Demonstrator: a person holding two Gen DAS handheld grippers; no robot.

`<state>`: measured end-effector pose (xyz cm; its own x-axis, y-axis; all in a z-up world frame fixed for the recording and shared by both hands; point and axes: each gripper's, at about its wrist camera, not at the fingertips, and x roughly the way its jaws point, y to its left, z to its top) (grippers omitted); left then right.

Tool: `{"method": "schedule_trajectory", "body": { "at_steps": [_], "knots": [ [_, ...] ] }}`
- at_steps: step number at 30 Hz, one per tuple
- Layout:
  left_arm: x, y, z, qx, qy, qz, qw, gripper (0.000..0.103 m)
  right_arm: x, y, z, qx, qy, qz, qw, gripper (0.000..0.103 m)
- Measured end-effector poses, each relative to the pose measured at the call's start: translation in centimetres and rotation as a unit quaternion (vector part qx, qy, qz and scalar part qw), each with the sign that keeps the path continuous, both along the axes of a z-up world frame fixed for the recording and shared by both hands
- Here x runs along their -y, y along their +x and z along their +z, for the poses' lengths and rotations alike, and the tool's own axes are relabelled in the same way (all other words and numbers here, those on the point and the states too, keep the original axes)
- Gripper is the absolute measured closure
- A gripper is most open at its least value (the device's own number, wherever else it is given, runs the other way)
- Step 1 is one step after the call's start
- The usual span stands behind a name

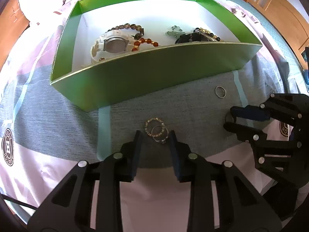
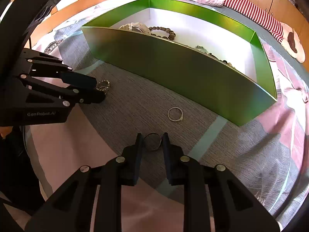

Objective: Organize jewelry

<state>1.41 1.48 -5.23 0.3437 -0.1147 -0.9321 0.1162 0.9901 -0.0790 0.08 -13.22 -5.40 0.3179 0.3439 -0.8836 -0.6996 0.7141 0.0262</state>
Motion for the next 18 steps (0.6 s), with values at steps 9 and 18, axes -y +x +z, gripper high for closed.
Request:
{"method": "schedule_trajectory", "body": {
  "at_steps": [9, 18],
  "knots": [
    [-0.7, 0.8, -0.2, 0.005, -0.013, 0.015, 0.9998, 0.081, -0.6, 0.0, -0.1, 0.007, -0.004, 0.0, 1.0, 0.08],
    [-1.3, 0.6, 1.3, 0.028, -0.016, 0.025, 0.9992, 0.081, -0.3, -0.1, 1.0, 0.028, 0.003, -0.011, 1.0, 0.081]
  ]
}}
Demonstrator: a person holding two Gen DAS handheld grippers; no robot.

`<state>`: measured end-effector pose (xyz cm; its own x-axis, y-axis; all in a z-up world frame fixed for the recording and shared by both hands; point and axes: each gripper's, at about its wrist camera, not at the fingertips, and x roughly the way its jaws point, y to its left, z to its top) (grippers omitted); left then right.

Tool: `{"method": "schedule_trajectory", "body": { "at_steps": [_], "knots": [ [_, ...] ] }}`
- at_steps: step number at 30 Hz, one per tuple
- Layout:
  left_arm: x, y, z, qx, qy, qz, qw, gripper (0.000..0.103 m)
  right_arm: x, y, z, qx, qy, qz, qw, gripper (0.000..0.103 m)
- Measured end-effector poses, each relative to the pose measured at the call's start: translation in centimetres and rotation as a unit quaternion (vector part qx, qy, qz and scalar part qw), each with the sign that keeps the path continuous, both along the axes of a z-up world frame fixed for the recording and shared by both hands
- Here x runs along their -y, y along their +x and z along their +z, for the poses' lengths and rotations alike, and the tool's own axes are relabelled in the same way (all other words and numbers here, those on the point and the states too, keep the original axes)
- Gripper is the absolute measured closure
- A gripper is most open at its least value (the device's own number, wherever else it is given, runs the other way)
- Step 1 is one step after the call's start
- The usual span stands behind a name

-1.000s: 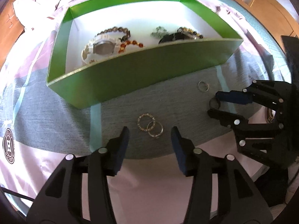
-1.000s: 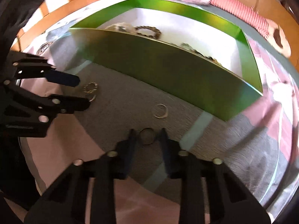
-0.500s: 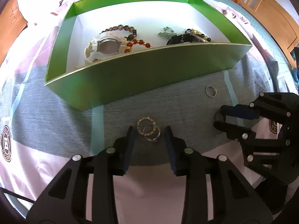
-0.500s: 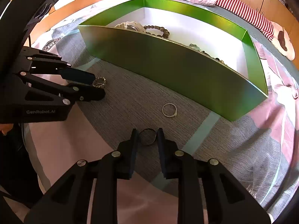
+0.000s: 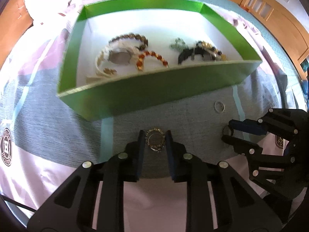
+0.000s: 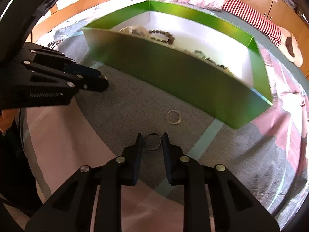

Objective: Organize jewelry

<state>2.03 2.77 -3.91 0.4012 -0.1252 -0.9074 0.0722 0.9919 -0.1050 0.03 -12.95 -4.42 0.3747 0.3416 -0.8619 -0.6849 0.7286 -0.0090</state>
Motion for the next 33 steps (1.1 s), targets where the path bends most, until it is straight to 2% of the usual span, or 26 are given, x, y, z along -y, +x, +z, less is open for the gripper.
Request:
{"method": "schedule_trajectory", "body": {
  "at_steps": [6, 12, 14, 16, 19, 22, 25, 29, 31, 33],
  "knots": [
    [-2.3, -0.3, 1.6, 0.025, -0.023, 0.037, 0.9988, 0.081, 2.4, 1.4, 1.5, 0.001, 0.043, -0.062, 0.997, 0.081],
    [-3.6, -0.1, 2.1, 0.023, -0.046, 0.063, 0.9967, 0.081, 2.0, 0.8, 1.5, -0.001, 0.05, -0.053, 0.997, 0.081],
    [-3.3, -0.1, 2.1, 0.022, -0.053, 0.054, 0.9968, 0.081, 1.8, 0.8, 1.5, -0.003, 0.051, -0.044, 0.998, 0.081],
    [-2.3, -0.2, 2.0, 0.021, -0.055, 0.027, 0.9979, 0.081, 1.5, 0.8, 1.1, -0.005, 0.043, -0.035, 0.998, 0.081],
    [0.3, -0.6, 1.8, 0.026, -0.03, -0.02, 0.999, 0.081, 1.3, 0.7, 0.8, -0.008, 0.036, -0.033, 0.999, 0.081],
    [1.1, -0.7, 1.6, 0.025, -0.02, -0.033, 0.999, 0.081, 1.4, 0.9, 0.8, -0.008, 0.036, -0.036, 0.999, 0.081],
    [0.2, -0.5, 1.5, 0.024, -0.021, -0.011, 0.9994, 0.081, 1.6, 1.0, 0.9, -0.006, 0.037, -0.041, 0.998, 0.081],
    [-2.7, 0.2, 1.1, 0.008, -0.041, 0.053, 0.9977, 0.081, 1.7, 1.2, 0.7, -0.011, 0.035, -0.043, 0.998, 0.081],
    [-3.0, 0.3, 0.6, -0.003, -0.04, 0.058, 0.9975, 0.08, 1.5, 1.1, 0.6, -0.015, 0.032, -0.038, 0.999, 0.081],
    [-2.3, 0.2, 0.4, -0.006, -0.035, 0.041, 0.9985, 0.078, 1.1, 0.9, 0.4, -0.019, 0.028, -0.027, 0.999, 0.081]
  ]
}}
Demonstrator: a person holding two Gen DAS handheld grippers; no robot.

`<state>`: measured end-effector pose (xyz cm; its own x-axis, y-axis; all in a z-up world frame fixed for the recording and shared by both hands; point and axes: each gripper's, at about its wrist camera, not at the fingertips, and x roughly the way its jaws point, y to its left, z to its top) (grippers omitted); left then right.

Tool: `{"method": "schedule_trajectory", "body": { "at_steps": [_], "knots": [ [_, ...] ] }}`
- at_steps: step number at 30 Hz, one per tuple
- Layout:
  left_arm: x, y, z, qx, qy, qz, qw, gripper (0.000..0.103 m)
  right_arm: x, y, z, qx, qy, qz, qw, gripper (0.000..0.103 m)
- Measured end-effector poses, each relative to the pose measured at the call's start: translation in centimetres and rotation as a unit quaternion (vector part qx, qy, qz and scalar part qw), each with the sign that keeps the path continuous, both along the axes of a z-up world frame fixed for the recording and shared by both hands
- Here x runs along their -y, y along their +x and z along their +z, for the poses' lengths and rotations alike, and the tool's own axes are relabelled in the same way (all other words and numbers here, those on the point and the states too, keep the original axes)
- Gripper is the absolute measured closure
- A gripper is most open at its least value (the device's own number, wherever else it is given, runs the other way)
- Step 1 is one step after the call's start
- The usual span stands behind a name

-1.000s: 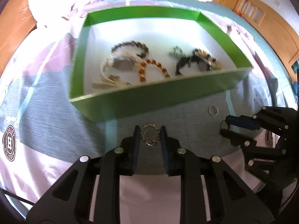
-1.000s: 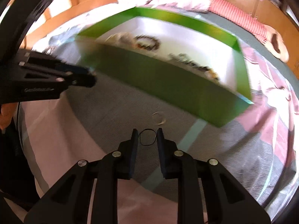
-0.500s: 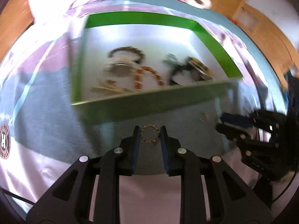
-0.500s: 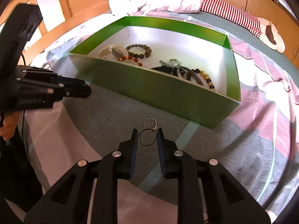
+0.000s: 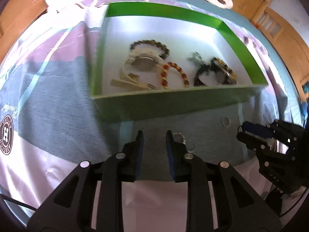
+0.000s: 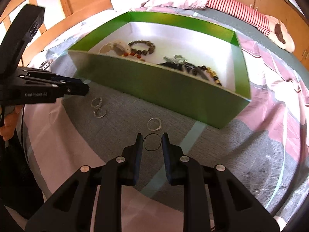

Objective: Organize jewelry

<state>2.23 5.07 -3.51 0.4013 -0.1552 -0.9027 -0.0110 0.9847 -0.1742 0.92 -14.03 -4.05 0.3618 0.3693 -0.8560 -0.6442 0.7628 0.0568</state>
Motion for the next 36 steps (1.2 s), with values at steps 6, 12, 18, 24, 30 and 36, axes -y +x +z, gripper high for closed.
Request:
{"method": "schedule_trajectory", "body": {
  "at_steps": [6, 12, 18, 24, 30, 36],
  "knots": [
    [3.3, -0.3, -0.6, 0.001, 0.027, -0.064, 0.9976, 0.067, -0.7, -0.5, -0.5, -0.001, -0.014, 0.014, 1.0, 0.074],
    [2.6, 1.2, -1.5, -0.003, 0.009, -0.033, 0.9994, 0.067, -1.1, -0.5, -0.8, -0.004, -0.02, 0.013, 1.0, 0.072],
    [3.9, 1.0, -1.9, 0.001, 0.045, -0.046, 0.9979, 0.078, -1.1, -0.5, -1.0, 0.0, -0.024, 0.011, 1.0, 0.068],
    [4.1, 0.6, -1.8, 0.008, 0.068, -0.049, 0.9965, 0.082, -1.5, -0.5, -1.0, 0.008, -0.032, 0.018, 0.999, 0.068],
    [4.0, 0.4, -1.5, 0.009, 0.073, -0.05, 0.9961, 0.082, -1.3, -0.9, -0.8, 0.012, -0.026, 0.018, 0.999, 0.085],
    [2.7, 0.1, -0.3, 0.021, 0.057, -0.036, 0.9975, 0.082, -0.2, -0.5, 0.4, 0.016, -0.008, 0.006, 1.0, 0.087]
  ]
}}
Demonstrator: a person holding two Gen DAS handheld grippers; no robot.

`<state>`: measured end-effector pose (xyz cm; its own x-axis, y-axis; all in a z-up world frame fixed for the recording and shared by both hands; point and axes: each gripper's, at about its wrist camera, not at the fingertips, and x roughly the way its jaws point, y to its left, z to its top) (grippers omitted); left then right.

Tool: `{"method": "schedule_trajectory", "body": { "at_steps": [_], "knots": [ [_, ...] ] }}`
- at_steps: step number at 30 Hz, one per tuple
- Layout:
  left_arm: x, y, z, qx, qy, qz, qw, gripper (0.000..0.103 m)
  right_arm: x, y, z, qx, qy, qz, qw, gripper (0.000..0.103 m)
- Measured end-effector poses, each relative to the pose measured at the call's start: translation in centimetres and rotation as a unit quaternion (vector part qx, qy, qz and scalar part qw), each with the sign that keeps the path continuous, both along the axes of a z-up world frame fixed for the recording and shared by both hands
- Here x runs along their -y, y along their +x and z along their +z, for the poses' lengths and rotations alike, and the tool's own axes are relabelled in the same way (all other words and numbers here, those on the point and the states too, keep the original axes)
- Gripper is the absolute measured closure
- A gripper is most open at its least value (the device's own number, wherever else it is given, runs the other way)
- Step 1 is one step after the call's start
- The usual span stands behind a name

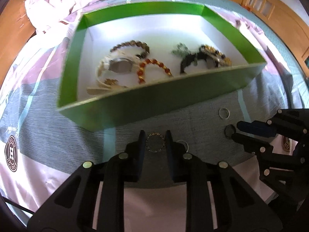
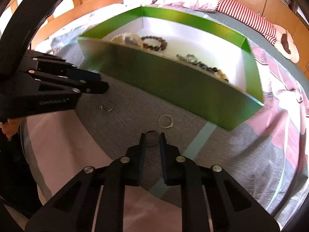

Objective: Organize jewelry

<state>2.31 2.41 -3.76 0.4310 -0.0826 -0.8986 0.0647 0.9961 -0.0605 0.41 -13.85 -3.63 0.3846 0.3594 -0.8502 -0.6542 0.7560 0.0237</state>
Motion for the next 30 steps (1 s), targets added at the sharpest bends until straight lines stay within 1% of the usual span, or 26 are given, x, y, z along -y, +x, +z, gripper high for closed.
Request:
{"method": "schedule_trajectory", "body": {
  "at_steps": [3, 4, 6, 7, 9, 13, 15, 18, 20, 22, 24, 25, 27, 29, 30],
  "knots": [
    [-1.4, -0.1, 0.9, 0.009, -0.014, 0.018, 0.9997, 0.082, 1.4, 1.1, 0.2, -0.004, 0.006, -0.041, 0.999, 0.087],
    [-1.7, 0.0, 1.1, 0.009, -0.017, 0.023, 0.9995, 0.082, 1.9, 1.6, 0.1, -0.011, 0.008, -0.058, 0.998, 0.083],
    [-2.5, 0.0, 1.2, 0.009, -0.021, 0.035, 0.9991, 0.082, 2.5, 2.1, -0.2, -0.025, 0.014, -0.074, 0.997, 0.075],
    [-2.7, 0.1, 1.2, 0.008, -0.023, 0.039, 0.999, 0.082, 2.4, 2.1, -0.4, -0.033, 0.017, -0.072, 0.997, 0.07],
    [-3.0, 0.1, 1.2, 0.006, -0.025, 0.043, 0.9987, 0.082, 1.9, 1.7, -0.6, -0.041, 0.022, -0.055, 0.997, 0.064],
    [-2.6, 0.1, 1.1, 0.0, -0.031, 0.037, 0.9989, 0.082, -0.4, 0.1, -1.1, -0.024, -0.004, -0.008, 1.0, 0.064],
    [-2.2, 0.0, 0.8, -0.004, -0.028, 0.031, 0.9991, 0.082, -1.2, -0.2, -1.8, -0.018, -0.016, 0.0, 1.0, 0.064],
    [-1.4, 0.0, 0.2, -0.013, -0.022, 0.016, 0.9995, 0.082, -1.4, -0.4, -1.8, -0.007, -0.014, 0.002, 1.0, 0.064],
    [-0.9, 0.0, -0.2, -0.02, -0.017, 0.008, 0.9996, 0.078, -1.4, -0.2, -1.8, -0.01, -0.01, 0.0, 1.0, 0.064],
    [-0.6, 0.0, -0.6, -0.025, -0.011, 0.005, 0.9996, 0.071, -1.3, -0.2, -1.9, -0.011, -0.008, -0.001, 1.0, 0.064],
    [-0.4, 0.0, -1.0, -0.027, -0.005, 0.003, 0.9996, 0.066, -1.2, -0.5, -1.7, -0.008, -0.009, -0.001, 1.0, 0.064],
    [-0.2, -0.1, -1.1, -0.028, -0.002, 0.002, 0.9996, 0.066, -1.3, -0.5, -1.8, -0.007, -0.009, -0.001, 1.0, 0.064],
    [0.3, -0.2, -1.3, -0.027, 0.009, -0.004, 0.9996, 0.066, -1.0, -0.5, -1.7, -0.007, -0.008, -0.001, 1.0, 0.064],
    [0.6, -0.2, -1.4, -0.027, 0.018, -0.004, 0.9995, 0.074, -1.0, -0.6, -1.9, -0.009, -0.006, -0.002, 1.0, 0.065],
    [0.7, -0.2, -1.4, -0.027, 0.025, -0.003, 0.9993, 0.08, -1.0, -0.6, -1.9, -0.011, -0.004, -0.001, 1.0, 0.068]
  ]
}}
